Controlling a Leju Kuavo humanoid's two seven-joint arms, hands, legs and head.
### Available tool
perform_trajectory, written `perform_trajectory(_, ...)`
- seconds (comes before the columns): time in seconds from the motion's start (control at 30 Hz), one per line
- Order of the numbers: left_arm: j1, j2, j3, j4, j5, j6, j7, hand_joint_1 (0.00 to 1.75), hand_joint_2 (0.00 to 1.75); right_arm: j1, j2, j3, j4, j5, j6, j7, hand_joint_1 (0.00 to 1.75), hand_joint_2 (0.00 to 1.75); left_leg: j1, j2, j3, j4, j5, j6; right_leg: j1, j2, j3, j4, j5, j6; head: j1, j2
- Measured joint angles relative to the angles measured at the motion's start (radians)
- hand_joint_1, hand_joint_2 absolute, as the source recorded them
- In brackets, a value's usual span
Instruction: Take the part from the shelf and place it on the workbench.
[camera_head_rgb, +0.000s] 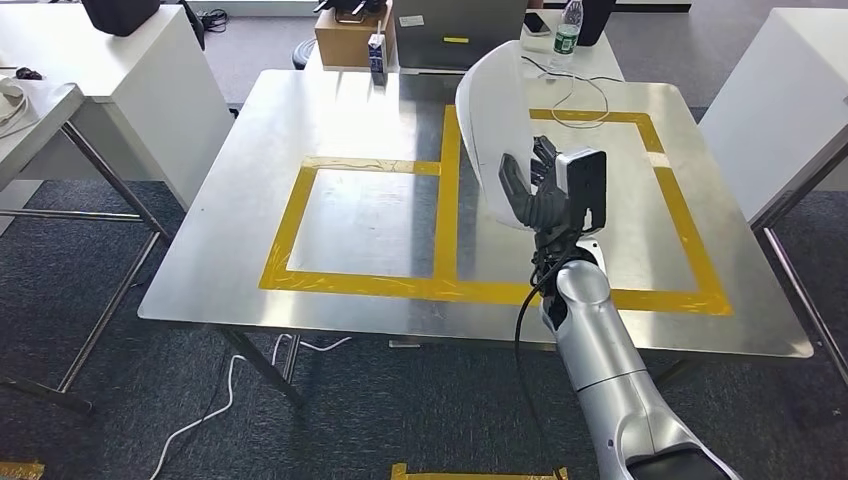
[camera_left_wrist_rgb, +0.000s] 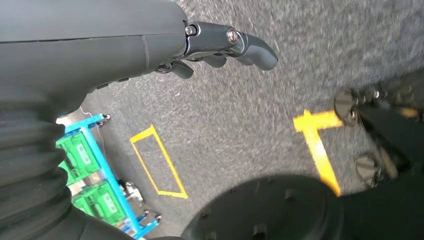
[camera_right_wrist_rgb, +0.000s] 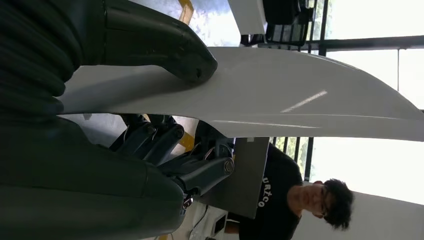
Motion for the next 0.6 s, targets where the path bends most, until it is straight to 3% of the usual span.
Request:
perform_trajectory(0.13, -0.001, 0.000, -0.001, 0.000, -0.003, 0.000, 0.000, 0.00, 1.75, 0.000, 0.000, 0.000, 0.006, 0.000, 0.000, 0.000, 1.75, 1.75, 0.000, 0.000, 0.005, -0.010, 0.005, -0.009, 0.000, 0.000, 0.000, 0.000, 0.000, -0.007, 0.000, 0.000)
perform_trajectory(0.23, -0.002, 0.002, -0.004, -0.001, -0.006, 0.000, 0.000, 0.00, 1.75, 0.000, 0.000, 0.000, 0.009, 0.000, 0.001, -0.001, 1.75, 1.75, -0.002, 0.000, 0.006, -0.009, 0.003, -0.007, -0.003, 0.000, 0.000, 0.000, 0.001, -0.008, 0.000, 0.000)
perform_trajectory(0.37, -0.002, 0.003, -0.007, -0.001, -0.007, 0.000, 0.000, 0.00, 1.75, 0.000, 0.000, 0.000, 0.014, 0.000, 0.002, -0.002, 1.75, 1.75, -0.004, 0.000, 0.007, -0.012, 0.003, 0.000, -0.005, 0.000, 0.003, -0.004, 0.003, -0.003, 0.000, 0.000)
perform_trajectory(0.43, -0.004, 0.002, -0.008, -0.002, -0.007, 0.000, -0.001, 0.00, 1.75, -0.002, 0.000, 0.000, 0.015, 0.000, 0.002, -0.002, 1.75, 1.75, 0.003, 0.003, 0.018, -0.031, 0.012, 0.003, -0.005, -0.001, 0.001, 0.003, -0.003, 0.004, 0.000, 0.000)
perform_trajectory(0.5, -0.005, 0.000, -0.008, -0.002, -0.007, 0.000, -0.002, 0.00, 1.75, -0.006, -0.001, 0.000, 0.016, 0.000, 0.002, -0.002, 1.75, 1.75, 0.011, 0.006, 0.029, -0.047, 0.019, 0.006, -0.007, -0.002, -0.031, 0.072, -0.043, 0.016, 0.001, 0.000)
perform_trajectory(0.57, -0.006, 0.000, -0.008, -0.002, -0.008, 0.000, -0.003, 0.00, 1.75, -0.006, -0.002, 0.000, 0.018, 0.000, 0.002, -0.002, 1.75, 1.75, 0.014, 0.008, 0.030, -0.048, 0.019, 0.008, -0.013, -0.003, -0.097, 0.202, -0.099, 0.029, 0.001, 0.000)
perform_trajectory(0.6, -0.006, 0.000, -0.008, -0.002, -0.010, 0.000, -0.004, 0.00, 1.75, -0.004, -0.003, 0.000, 0.019, 0.000, 0.003, -0.001, 1.75, 1.75, 0.017, 0.008, 0.029, -0.046, 0.017, 0.006, -0.017, -0.003, -0.124, 0.250, -0.111, 0.035, 0.001, 0.000)
